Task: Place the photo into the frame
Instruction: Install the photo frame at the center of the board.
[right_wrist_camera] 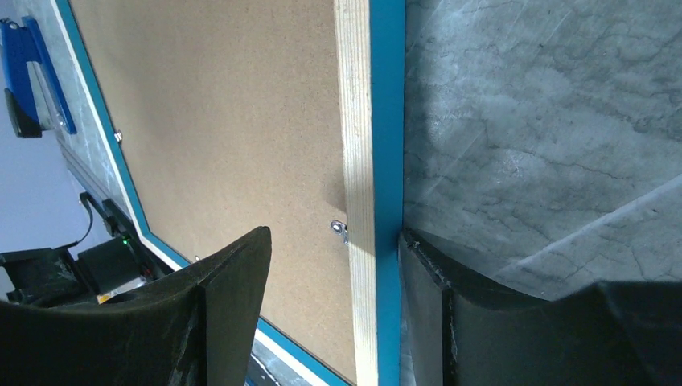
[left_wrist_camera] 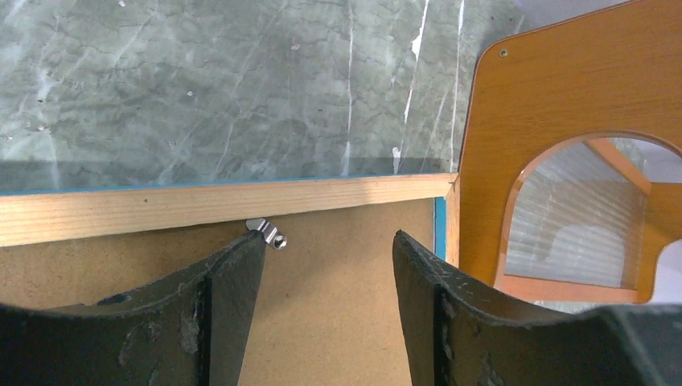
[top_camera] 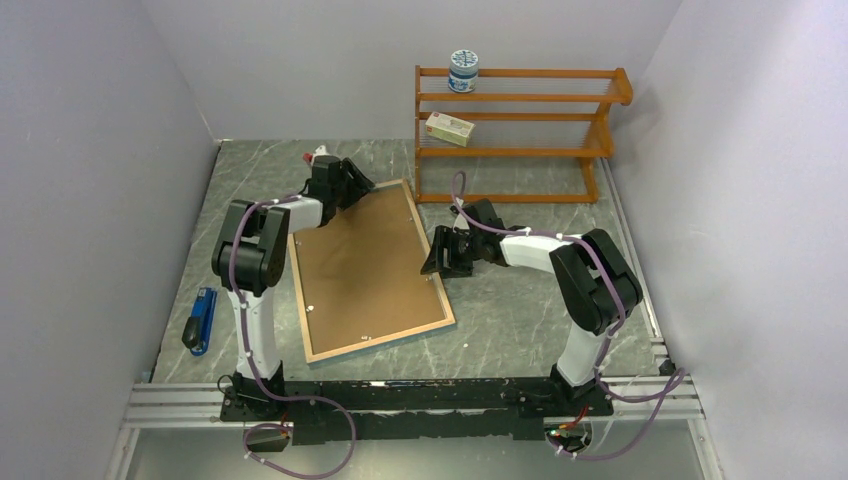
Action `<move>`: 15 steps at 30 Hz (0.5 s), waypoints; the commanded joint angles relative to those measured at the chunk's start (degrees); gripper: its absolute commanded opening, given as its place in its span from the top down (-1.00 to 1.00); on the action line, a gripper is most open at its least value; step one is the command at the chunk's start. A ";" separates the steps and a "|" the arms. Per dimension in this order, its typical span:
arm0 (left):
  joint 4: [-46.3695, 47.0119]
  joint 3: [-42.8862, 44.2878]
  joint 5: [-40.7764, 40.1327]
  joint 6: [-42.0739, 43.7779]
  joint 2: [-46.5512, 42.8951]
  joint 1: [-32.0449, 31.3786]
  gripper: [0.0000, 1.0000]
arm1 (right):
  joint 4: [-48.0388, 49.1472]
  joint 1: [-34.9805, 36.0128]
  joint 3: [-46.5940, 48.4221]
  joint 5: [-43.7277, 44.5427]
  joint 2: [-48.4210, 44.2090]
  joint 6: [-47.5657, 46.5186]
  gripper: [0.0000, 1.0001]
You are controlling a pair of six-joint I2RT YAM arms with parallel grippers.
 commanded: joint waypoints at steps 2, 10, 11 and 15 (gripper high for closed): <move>-4.15 -1.11 -1.40 1.61 0.68 -0.41 -0.35 | -3.70 0.59 2.88 2.64 -0.93 -3.32 -0.24; -12.43 1.40 -8.77 1.54 -2.04 -0.45 -0.47 | -9.47 1.08 7.95 10.10 0.38 -8.30 -0.24; -13.01 1.95 -8.97 1.37 -1.79 -0.45 -0.47 | -9.97 1.23 8.26 10.83 0.62 -8.64 -0.24; -14.52 4.06 -8.66 1.25 -0.14 -0.46 -0.45 | -10.74 1.76 9.00 12.88 1.26 -9.53 -0.23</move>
